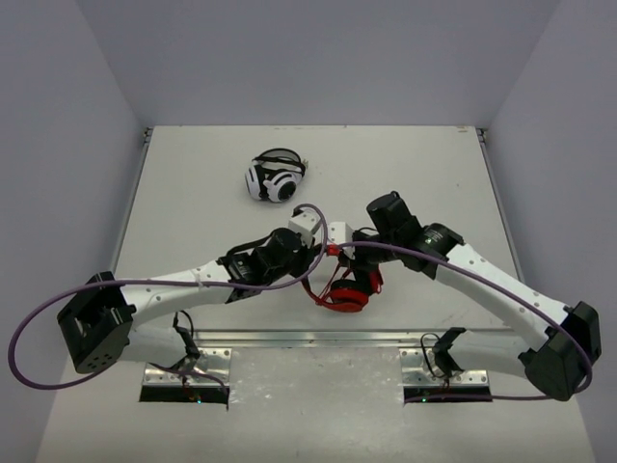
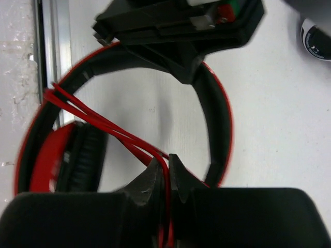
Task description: Wrap the headphones
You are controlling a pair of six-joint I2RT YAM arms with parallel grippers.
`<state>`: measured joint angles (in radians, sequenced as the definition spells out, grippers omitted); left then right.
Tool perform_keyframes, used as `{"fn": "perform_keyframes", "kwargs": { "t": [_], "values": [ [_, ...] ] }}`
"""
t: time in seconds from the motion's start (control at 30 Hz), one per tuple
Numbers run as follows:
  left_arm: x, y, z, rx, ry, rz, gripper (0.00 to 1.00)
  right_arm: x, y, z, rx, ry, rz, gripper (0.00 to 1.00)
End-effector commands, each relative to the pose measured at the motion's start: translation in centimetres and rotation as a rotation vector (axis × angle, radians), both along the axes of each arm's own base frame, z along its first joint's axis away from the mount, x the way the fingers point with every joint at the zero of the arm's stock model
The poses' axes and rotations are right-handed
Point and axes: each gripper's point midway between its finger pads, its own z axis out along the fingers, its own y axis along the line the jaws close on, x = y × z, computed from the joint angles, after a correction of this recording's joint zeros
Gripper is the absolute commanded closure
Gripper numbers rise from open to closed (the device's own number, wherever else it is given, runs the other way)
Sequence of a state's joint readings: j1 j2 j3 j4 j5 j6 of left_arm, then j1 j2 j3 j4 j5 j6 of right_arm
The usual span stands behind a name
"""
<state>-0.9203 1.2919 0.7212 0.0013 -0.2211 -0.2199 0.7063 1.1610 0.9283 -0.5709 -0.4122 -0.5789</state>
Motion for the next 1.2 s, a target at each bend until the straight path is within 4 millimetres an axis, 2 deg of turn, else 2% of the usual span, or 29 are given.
{"fn": "perform_keyframes", "kwargs": {
  "t": [0.0,0.17,0.2,0.23,0.3,0.37,0.5,0.67,0.83,0.87,0.97,1.17],
  "values": [
    [-2.2,1.0,-1.6,0.066,0.123,-0.007,1.00,4.2,0.4,3.7,0.053,-0.165,-0.036,0.92],
    [-2.8,1.7,-1.1,0.042,0.155,0.035,1.00,4.2,1.4,4.2,0.129,-0.100,0.014,0.84],
    [-3.0,1.8,-1.0,0.037,0.157,0.034,1.00,4.1,1.6,3.7,0.128,-0.076,0.026,0.85],
    [-3.2,2.1,-0.6,0.029,0.153,0.035,1.00,4.0,1.9,3.8,0.140,-0.060,0.037,0.92],
    [-3.1,2.4,-0.1,0.021,0.143,0.049,1.00,3.8,2.1,3.1,0.134,-0.025,0.047,0.98],
    [-3.1,2.9,0.3,0.031,0.138,0.069,1.00,3.4,2.4,2.3,0.142,0.001,0.059,0.99],
    [-3.2,3.3,0.7,0.070,0.154,0.079,1.00,4.8,1.3,0.7,0.142,-0.017,-0.018,0.99],
    [-3.7,3.8,1.5,0.088,0.150,0.095,1.00,6.8,-0.2,1.2,0.148,-0.037,-0.093,0.94],
    [-3.5,4.7,3.5,0.088,0.127,0.132,1.00,7.0,-0.5,-0.5,0.119,-0.028,-0.108,0.94],
    [-3.3,4.5,4.3,0.079,0.117,0.130,1.00,7.0,-0.4,-1.0,0.118,-0.017,-0.105,0.94],
    [-3.2,3.9,5.1,0.084,0.112,0.096,1.00,7.0,0.0,-1.5,0.125,0.012,-0.096,0.93],
    [-1.5,3.7,6.6,0.089,0.061,0.144,1.00,6.7,0.6,-1.5,0.150,0.042,-0.081,0.87]
  ]
}}
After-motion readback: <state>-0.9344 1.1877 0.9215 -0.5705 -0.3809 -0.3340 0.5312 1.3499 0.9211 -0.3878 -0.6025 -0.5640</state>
